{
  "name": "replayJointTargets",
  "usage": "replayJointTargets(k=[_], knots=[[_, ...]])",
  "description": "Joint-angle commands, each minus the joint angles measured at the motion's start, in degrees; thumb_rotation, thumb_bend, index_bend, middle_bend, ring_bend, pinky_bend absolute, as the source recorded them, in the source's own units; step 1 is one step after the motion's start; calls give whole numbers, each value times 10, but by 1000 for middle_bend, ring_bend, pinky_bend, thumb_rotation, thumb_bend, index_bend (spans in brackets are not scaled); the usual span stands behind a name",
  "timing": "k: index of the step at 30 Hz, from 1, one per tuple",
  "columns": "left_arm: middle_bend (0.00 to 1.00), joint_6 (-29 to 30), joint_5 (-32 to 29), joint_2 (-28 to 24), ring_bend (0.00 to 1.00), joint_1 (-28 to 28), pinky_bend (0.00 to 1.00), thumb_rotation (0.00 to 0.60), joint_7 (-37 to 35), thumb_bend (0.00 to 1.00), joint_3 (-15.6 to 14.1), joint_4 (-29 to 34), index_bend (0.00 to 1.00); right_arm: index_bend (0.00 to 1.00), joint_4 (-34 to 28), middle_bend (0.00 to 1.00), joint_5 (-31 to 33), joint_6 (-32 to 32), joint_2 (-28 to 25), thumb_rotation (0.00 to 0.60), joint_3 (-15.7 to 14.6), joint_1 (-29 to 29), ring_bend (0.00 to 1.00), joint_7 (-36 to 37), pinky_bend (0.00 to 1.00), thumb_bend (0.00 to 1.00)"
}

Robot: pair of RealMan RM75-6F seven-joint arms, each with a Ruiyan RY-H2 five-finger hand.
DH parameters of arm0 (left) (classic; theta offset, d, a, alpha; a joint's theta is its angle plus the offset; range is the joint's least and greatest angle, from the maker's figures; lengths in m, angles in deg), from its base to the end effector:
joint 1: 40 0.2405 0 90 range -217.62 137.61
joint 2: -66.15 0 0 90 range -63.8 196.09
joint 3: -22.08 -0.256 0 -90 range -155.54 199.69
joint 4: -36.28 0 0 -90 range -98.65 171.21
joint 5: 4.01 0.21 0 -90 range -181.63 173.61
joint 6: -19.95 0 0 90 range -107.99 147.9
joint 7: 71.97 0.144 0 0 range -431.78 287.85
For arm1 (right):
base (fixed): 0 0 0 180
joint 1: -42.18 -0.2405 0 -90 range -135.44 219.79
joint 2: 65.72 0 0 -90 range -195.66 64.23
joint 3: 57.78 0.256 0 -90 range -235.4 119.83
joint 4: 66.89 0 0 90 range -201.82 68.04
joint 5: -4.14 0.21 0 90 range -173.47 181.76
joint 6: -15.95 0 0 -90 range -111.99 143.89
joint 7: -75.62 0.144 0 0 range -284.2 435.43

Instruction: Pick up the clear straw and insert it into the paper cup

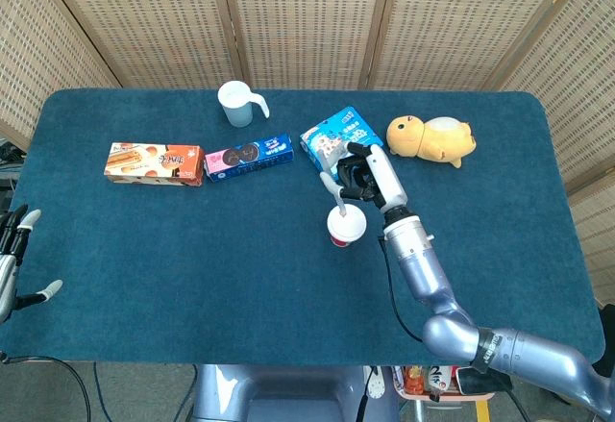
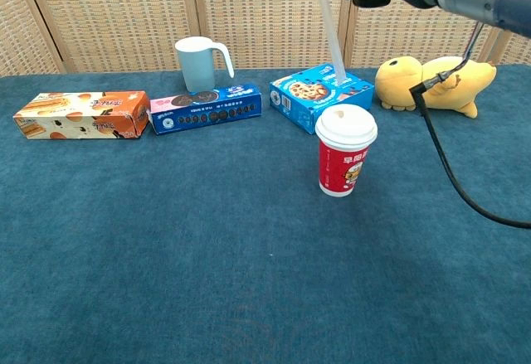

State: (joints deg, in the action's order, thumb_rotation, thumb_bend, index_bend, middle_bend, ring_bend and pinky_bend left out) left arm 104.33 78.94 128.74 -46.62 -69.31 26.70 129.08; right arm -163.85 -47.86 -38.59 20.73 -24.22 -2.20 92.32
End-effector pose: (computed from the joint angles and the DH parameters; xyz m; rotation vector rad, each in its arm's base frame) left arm -0.3103 0.1969 0.1727 -1.3651 -0.8439 -0.8722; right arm -0.0473 -0.3862 0.0600 1.2152 -1.7548 1.7608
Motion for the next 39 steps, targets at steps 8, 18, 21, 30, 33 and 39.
replayJointTargets(k=[8, 18, 21, 30, 33, 39], knots=[[0, -5, -8, 0, 0, -3, 0, 600, 0, 93, 4, 0, 0, 716, 58, 895, 7, -12, 42, 600, -16, -37, 785, -31, 939, 572], [0, -7, -14, 1, 0, -4, 0, 600, 0, 93, 5, -2, 0, 717, 81, 895, 11, -8, 50, 600, -19, -41, 785, -20, 938, 572], [0, -9, -15, 1, 0, -4, 0, 600, 1, 93, 5, -3, 0, 717, 83, 895, 8, -7, 50, 600, -23, -40, 785, -18, 938, 572], [0, -12, -17, 3, 0, -6, 0, 600, 4, 93, 5, -3, 0, 717, 87, 895, 3, -5, 53, 600, -29, -38, 785, -11, 938, 571], [0, -13, -18, 3, 0, -7, 0, 600, 5, 93, 5, -3, 0, 717, 87, 895, 0, -5, 55, 600, -31, -40, 785, -12, 938, 572], [0, -12, -19, 2, 0, -6, 0, 600, 1, 93, 6, -4, 0, 717, 91, 895, 2, -6, 62, 600, -34, -42, 785, -13, 938, 572]])
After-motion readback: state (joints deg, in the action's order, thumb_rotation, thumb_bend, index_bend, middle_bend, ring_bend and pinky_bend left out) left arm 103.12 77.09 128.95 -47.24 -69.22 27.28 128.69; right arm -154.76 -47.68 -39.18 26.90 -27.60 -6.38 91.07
